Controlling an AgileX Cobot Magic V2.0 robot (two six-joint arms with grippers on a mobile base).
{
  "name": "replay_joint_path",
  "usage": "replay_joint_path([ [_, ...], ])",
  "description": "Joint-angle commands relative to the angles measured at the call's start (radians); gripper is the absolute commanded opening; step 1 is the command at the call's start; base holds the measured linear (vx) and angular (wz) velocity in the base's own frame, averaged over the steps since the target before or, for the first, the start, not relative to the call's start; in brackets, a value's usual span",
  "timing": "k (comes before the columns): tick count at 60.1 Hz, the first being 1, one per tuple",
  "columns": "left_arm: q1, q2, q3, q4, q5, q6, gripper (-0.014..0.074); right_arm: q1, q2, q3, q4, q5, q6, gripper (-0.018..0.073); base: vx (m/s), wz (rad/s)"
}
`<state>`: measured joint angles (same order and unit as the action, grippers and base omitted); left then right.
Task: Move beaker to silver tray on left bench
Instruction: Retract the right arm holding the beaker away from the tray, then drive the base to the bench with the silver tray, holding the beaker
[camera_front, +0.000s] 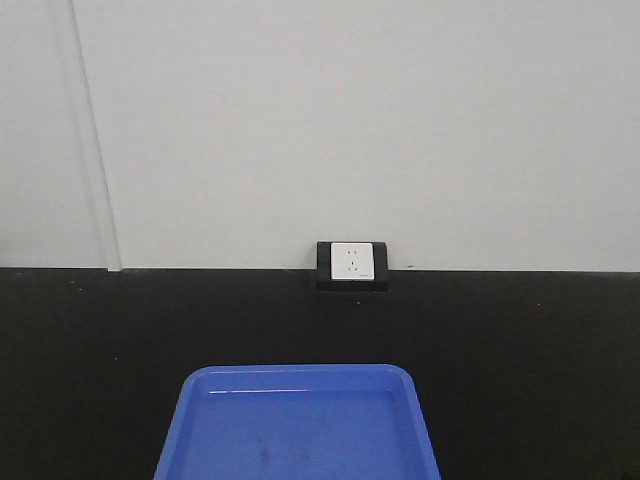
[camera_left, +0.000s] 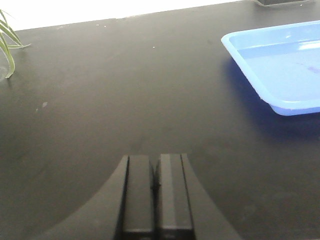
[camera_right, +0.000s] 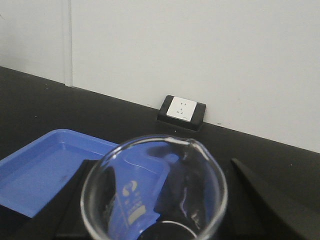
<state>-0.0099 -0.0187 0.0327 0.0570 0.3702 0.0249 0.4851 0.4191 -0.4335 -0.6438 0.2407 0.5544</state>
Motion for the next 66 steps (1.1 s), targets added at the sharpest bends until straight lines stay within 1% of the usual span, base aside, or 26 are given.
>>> replay_joint_path([
  [1, -0.006, -0.008, 0.02, -0.003, -0.076, -0.002, 0.0001, 0.0, 0.007, -0.03, -0.024, -0.065, -0.007, -0.0011, -0.03, 0.01],
  [20, -0.006, -0.008, 0.02, -0.003, -0.076, -0.002, 0.0001, 0.0, 0.007, -0.03, -0.024, -0.065, -0.007, -0.0011, -0.11, 0.02],
  [45, -0.006, -0.008, 0.02, -0.003, -0.076, -0.002, 0.0001, 0.0, 0.007, -0.03, -0.024, -0.065, -0.007, -0.0011, -0.27, 0.03],
  [66, -0.006, -0.008, 0.02, -0.003, -0.076, -0.002, 0.0001, 0.0, 0.007, -0.03, -0.024, -0.065, -0.007, -0.0011, -0.32, 0.29],
])
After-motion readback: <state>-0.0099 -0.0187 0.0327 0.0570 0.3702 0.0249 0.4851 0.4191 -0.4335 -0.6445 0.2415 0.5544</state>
